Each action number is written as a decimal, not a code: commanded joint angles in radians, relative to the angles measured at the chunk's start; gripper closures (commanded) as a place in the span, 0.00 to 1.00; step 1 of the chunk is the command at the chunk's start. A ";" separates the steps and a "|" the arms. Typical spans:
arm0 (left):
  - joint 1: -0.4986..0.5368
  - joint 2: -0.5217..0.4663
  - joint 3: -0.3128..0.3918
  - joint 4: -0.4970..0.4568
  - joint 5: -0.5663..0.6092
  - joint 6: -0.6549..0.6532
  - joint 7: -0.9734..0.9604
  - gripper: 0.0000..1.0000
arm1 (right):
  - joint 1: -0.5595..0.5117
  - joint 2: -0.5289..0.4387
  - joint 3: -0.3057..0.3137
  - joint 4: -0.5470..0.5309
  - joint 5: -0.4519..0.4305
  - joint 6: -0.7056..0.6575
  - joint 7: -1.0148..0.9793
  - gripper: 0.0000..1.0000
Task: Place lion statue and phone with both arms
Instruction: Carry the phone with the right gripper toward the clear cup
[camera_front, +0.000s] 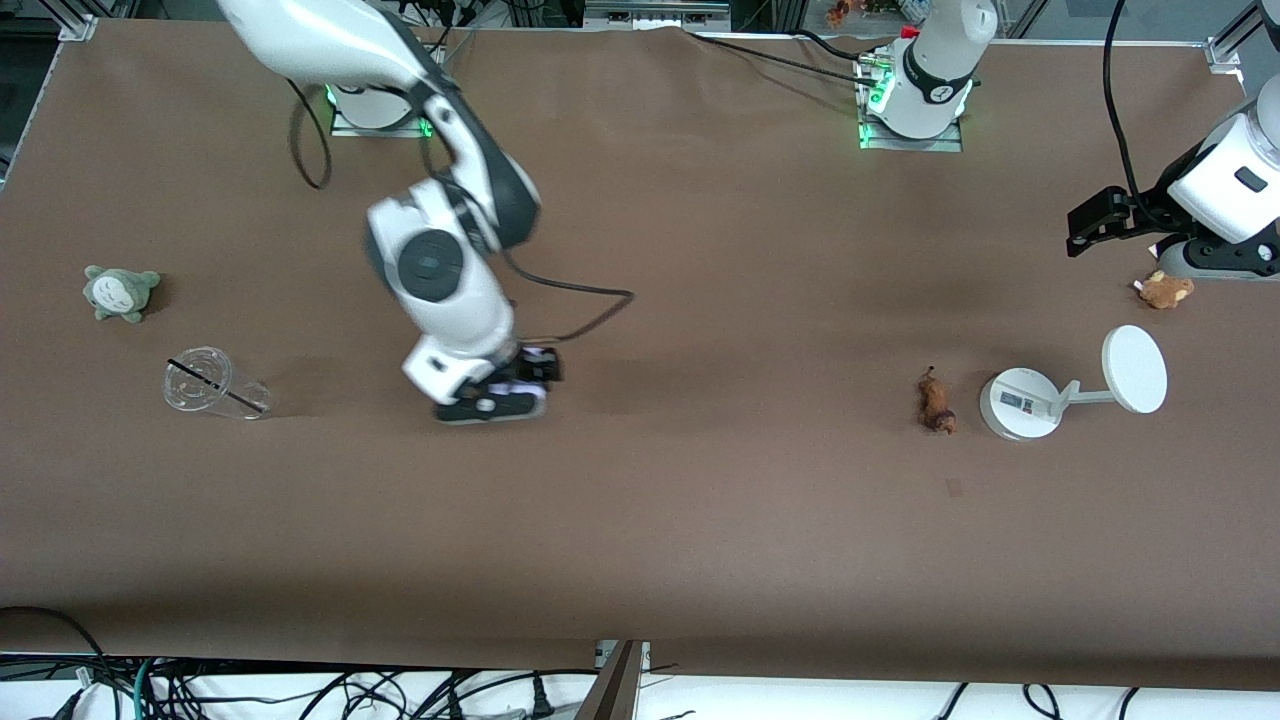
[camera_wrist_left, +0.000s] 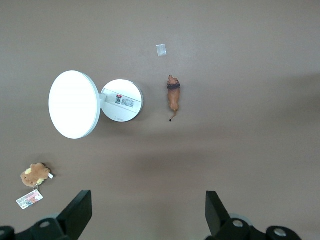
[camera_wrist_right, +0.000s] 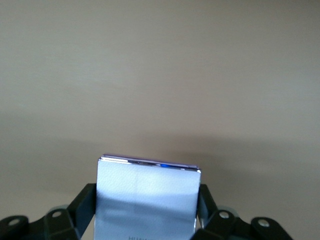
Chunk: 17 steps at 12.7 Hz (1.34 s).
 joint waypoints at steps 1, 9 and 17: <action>-0.002 0.012 0.005 0.032 -0.025 -0.019 0.021 0.00 | -0.124 -0.191 0.021 -0.179 0.033 -0.039 -0.172 0.92; -0.003 0.012 0.003 0.032 -0.025 -0.021 0.024 0.00 | -0.355 -0.251 0.014 -0.368 0.064 0.091 -0.476 0.92; -0.014 0.013 0.002 0.042 -0.023 -0.018 0.024 0.00 | -0.405 -0.106 0.007 -0.452 0.064 0.347 -0.519 0.92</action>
